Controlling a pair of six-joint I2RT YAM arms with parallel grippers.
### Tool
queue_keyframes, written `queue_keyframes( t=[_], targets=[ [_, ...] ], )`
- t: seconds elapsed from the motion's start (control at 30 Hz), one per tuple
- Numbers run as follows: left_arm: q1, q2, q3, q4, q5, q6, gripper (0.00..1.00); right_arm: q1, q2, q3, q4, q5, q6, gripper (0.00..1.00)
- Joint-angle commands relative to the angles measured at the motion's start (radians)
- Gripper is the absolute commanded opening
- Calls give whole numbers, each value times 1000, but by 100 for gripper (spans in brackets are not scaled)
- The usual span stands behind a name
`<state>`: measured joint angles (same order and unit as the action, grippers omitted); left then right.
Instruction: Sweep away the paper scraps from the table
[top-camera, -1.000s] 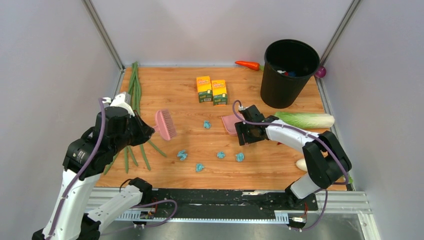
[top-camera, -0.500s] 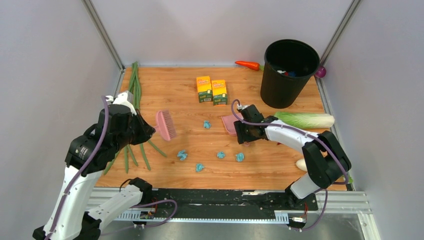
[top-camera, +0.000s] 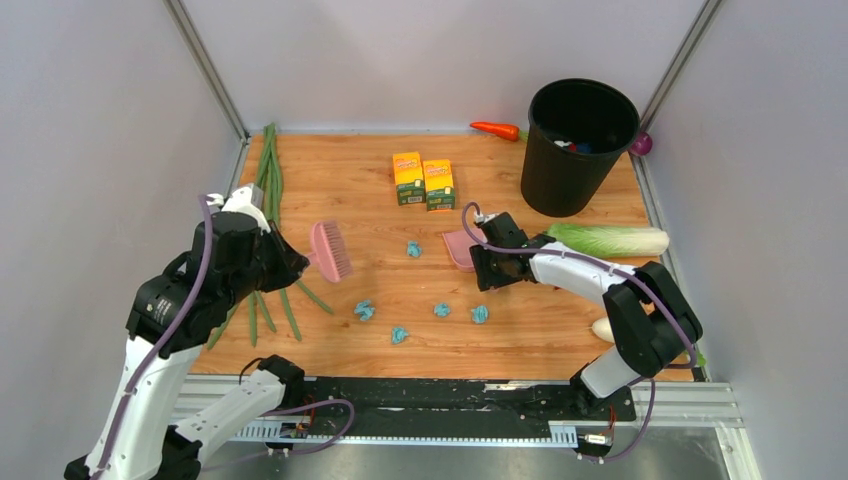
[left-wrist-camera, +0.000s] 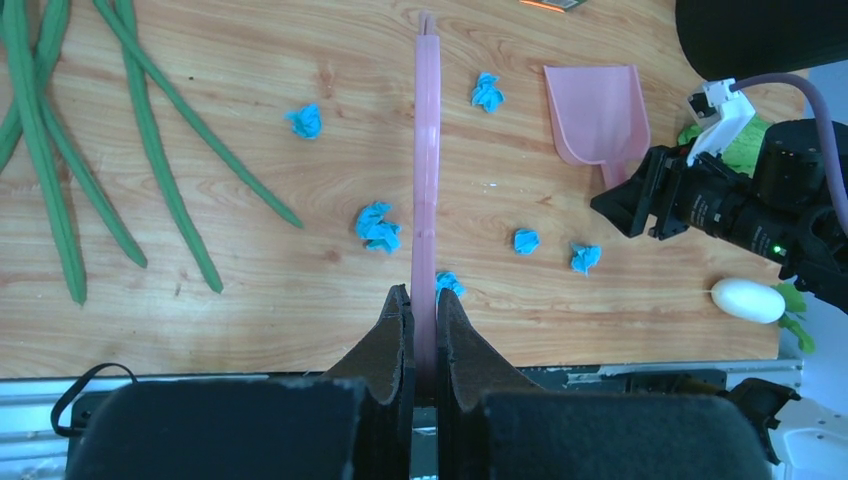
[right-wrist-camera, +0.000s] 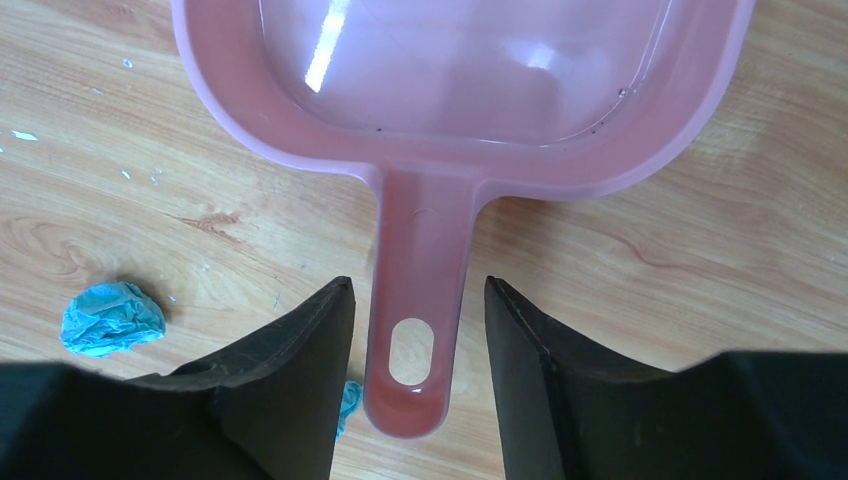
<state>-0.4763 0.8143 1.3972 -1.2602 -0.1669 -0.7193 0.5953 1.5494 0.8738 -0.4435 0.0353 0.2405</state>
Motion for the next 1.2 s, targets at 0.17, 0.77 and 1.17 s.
queue_keyframes(
  t=[0.17, 0.77, 1.17],
  targets=[
    [-1, -26, 17, 18, 4, -22, 0, 6, -6, -10, 40, 3, -15, 49],
    [-2, -21, 59, -11, 3, -26, 0, 29, -132, 111, -101, 9, 31, 21],
    [-1, 31, 126, 19, 78, 26, 0, 96, -276, 174, -228, -18, 74, 11]
  ],
)
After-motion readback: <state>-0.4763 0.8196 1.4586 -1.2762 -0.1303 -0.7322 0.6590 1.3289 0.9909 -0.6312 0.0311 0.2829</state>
